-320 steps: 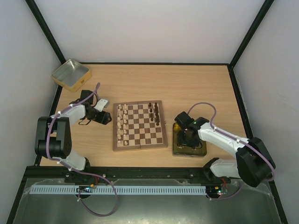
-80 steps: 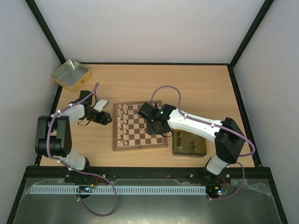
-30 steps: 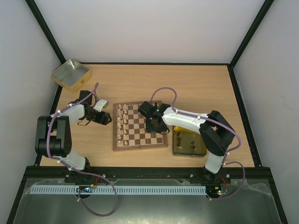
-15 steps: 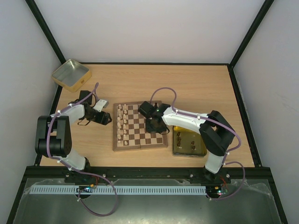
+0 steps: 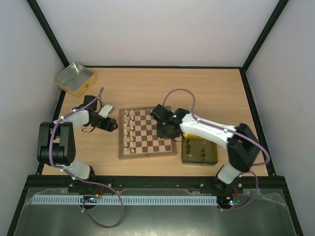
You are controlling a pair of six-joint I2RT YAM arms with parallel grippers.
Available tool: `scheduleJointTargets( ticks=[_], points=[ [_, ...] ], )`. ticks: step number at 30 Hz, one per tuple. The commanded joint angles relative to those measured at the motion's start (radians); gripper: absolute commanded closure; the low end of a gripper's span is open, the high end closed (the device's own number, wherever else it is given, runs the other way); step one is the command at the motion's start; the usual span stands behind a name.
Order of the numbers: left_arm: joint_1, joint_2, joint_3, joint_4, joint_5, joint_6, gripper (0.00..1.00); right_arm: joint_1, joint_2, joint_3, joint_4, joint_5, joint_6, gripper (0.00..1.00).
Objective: Set up the chess pieces on the board
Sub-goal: Place the chess piece on the chessboard, then pick up the chess piece from the storage box.
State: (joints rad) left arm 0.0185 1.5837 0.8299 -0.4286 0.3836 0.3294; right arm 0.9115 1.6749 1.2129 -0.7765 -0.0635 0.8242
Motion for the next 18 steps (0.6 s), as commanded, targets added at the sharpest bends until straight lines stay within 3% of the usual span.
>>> scheduleJointTargets(
  ticks=[1,4,9,18],
  points=[
    [0.006,-0.012,-0.004,-0.012,0.010,0.008,0.21,-0.005,-0.201,-0.054,-0.131,0.092,0.058,0.69],
    [0.006,-0.007,-0.004,-0.012,0.016,0.010,0.21,-0.038,-0.330,-0.118,-0.224,0.178,0.126,0.69],
    [0.005,0.006,0.004,-0.015,0.024,0.011,0.21,-0.211,-0.509,-0.342,-0.266,0.153,0.149,0.68],
    [0.003,-0.007,-0.005,-0.017,0.018,0.010,0.21,-0.336,-0.611,-0.577,-0.174,0.075,0.168,0.67]
  ],
)
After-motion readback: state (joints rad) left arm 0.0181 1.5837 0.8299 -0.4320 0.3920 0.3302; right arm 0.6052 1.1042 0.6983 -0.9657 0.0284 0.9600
